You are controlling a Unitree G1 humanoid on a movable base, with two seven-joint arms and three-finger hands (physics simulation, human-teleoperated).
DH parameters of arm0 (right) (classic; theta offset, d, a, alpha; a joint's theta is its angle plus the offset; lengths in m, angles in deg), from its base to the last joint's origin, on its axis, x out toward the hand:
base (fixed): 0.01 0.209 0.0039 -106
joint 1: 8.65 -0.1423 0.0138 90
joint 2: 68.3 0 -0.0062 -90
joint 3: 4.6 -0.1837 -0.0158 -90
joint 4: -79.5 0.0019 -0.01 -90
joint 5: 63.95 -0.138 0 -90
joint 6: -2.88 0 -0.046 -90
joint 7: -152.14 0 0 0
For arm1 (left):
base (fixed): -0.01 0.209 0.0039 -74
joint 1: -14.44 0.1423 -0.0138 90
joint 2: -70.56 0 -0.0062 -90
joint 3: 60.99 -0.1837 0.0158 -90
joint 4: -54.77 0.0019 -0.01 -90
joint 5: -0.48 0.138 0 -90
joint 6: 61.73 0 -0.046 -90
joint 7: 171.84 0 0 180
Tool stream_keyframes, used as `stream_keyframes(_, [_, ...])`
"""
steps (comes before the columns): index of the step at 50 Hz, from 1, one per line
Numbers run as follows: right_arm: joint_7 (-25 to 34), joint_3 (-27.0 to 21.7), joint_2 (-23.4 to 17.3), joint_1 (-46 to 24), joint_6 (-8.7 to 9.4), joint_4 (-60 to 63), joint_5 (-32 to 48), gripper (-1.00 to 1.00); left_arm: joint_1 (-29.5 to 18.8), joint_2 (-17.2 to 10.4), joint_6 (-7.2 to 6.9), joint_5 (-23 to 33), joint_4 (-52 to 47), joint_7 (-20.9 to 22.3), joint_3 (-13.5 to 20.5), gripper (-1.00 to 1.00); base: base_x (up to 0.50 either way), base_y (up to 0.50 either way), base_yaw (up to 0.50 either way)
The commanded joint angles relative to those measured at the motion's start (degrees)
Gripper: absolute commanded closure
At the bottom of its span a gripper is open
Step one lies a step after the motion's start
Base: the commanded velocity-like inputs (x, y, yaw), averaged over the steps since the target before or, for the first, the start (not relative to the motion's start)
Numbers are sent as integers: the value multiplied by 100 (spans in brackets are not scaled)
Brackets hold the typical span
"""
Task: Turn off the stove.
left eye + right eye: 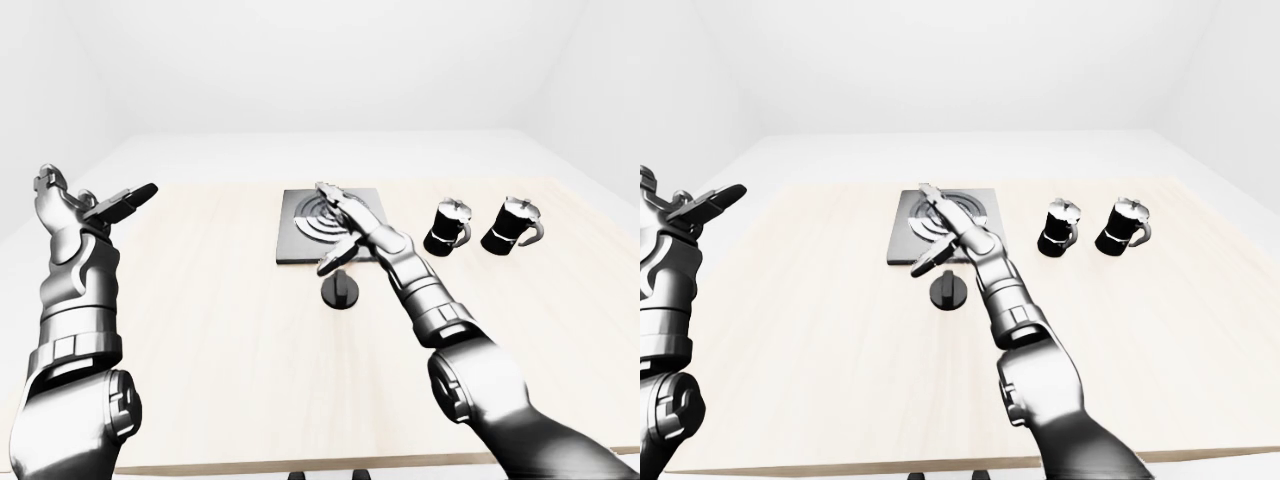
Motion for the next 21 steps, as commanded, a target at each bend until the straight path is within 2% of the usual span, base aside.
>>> stream_keyframes(1, [786, -659, -579, -3041, -69, -2068, -294, -100, -73, -19, 0, -24, 127, 34, -4, -100, 0, 0, 0])
stream_keyframes(3, [804, -662, -599, -3269, -27, -2137, -187, -100, -90, -29, 0, -37, 156, 48, -2, -100, 0, 0, 0])
stream_keyframes(5, [924, -707, -609, -3428, -127, -2148, -129, -100, -80, -41, 0, -62, 118, 44, 6, -100, 0, 0, 0])
stream_keyframes(6, [893, -709, -622, -3542, -114, -2150, -76, -100, -84, -48, 0, -73, 121, 49, 10, -100, 0, 0, 0])
stream_keyframes(7, [906, -690, -626, -3644, -219, -2125, -14, -100, -95, -56, 0, -83, 133, 54, 15, -100, 0, 0, 0])
stream_keyframes(10, [976, -633, -575, -3839, -352, -2051, 121, -100, -138, -66, 0, -98, 212, 66, 11, -100, 0, 0, 0])
stream_keyframes(21, [766, -346, -149, -3702, -391, -1393, 360, -100, -106, -64, 0, -117, 166, 51, -2, -100, 0, 0, 0])
